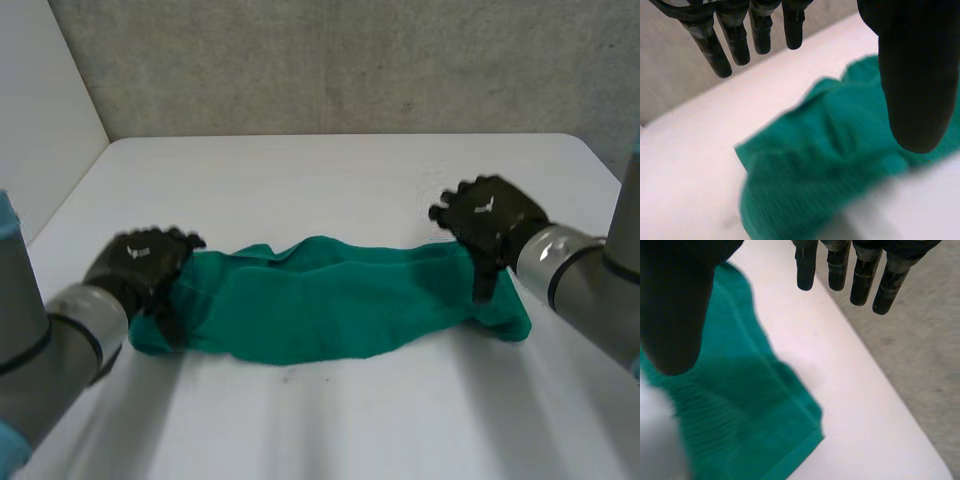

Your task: Fold the towel.

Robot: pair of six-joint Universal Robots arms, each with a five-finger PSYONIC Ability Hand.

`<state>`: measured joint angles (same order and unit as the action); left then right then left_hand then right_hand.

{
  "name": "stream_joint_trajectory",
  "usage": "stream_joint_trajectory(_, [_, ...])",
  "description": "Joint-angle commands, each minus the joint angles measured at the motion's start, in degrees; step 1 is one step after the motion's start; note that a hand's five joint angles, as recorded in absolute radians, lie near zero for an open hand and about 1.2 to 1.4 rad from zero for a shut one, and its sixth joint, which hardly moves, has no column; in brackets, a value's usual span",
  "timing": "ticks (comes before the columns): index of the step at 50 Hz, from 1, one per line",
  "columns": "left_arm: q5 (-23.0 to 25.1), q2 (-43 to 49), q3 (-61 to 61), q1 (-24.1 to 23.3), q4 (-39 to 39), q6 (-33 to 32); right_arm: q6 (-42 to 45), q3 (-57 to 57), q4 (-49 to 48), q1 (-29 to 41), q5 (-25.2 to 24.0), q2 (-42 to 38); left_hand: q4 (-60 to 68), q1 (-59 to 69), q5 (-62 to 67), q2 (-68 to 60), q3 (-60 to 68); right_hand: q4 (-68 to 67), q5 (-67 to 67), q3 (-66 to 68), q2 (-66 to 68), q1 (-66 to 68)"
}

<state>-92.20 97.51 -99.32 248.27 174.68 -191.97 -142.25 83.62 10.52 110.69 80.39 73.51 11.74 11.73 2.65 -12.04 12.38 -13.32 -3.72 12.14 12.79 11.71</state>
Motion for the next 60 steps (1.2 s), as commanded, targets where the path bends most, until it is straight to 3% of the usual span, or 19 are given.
stream_joint_trajectory(1, [-0.09, 9.0, 8.87, 0.64, 2.6, -0.16, -5.49, -8.99, 0.29, -1.79, 0.38, -7.85, 1.16, 1.17, 0.26, -0.86, 0.53, 2.57, 2.97, -1.39, -2.04, -0.96])
stream_joint_trajectory(14, [0.09, 24.57, 23.03, 3.1, -2.06, -1.13, -6.81, -24.29, 8.46, -4.17, 0.3, -22.53, 3.86, 3.86, 2.95, -3.55, 3.22, -4.99, -4.59, 6.17, 5.52, 6.6])
stream_joint_trajectory(17, [0.09, 27.64, 24.97, 4.5, -3.73, -4.28, -6.55, -27.1, 8.46, -5.75, 0.39, -25.87, 5.03, 5.04, 4.13, -4.73, 4.39, -14.07, -13.67, 15.24, 14.59, 15.67])
stream_joint_trajectory(20, [0.09, 28.35, 24.62, 5.91, -3.64, -5.61, -6.2, -28.86, 8.46, -6.71, 0.56, -28.59, 10.07, 10.07, 9.16, -9.76, 9.43, -21.64, -21.24, 22.82, 22.17, 23.25])
stream_joint_trajectory(45, [0.18, 28.78, 21.8, 6.97, -3.82, -5.79, -6.11, -31.85, 8.11, -9.35, -0.05, -35.19, 14.62, 14.63, 13.71, -14.31, 13.98, -24.17, -23.77, 25.35, 24.7, 25.78])
stream_joint_trajectory(48, [0.18, 28.87, 21.63, 6.97, -3.73, -5.79, -6.2, -32.21, 8.11, -9.35, -0.05, -35.72, 26.37, 26.38, 25.46, -26.06, 25.73, -42.62, -42.22, 43.79, 43.14, 44.22])
stream_joint_trajectory(49, [0.09, 28.79, 21.63, 6.97, -3.65, -5.7, -6.54, -32.21, 7.94, -9.53, -0.05, -35.72, 32.89, 32.9, 31.99, -32.59, 32.25, -61.17, -60.77, 62.34, 61.69, 62.78])
stream_joint_trajectory(50, [0.09, 28.79, 21.63, 6.97, -3.56, -5.7, -6.72, -32.21, 7.68, -9.53, 0.03, -35.63, 35.29, 35.3, 34.38, -34.98, 34.65, -66.62, -66.22, 67.8, 67.15, 68.23])
stream_joint_trajectory(54, [0.0, 28.43, 21.63, 6.97, -3.29, -5.61, -7.6, -31.51, 4.87, -9.53, 0.65, -35.28, 38.68, 38.68, 37.77, -38.37, 38.04, -66.68, -66.28, 67.86, 67.21, 68.29])
stream_joint_trajectory(60, [-0.09, 27.65, 21.63, 6.62, -3.21, -5.44, -11.99, -27.73, 3.02, -10.14, 0.65, -27.91, 37.67, 37.68, 36.77, -37.37, 37.03, -66.68, -66.28, 67.86, 67.21, 68.29])
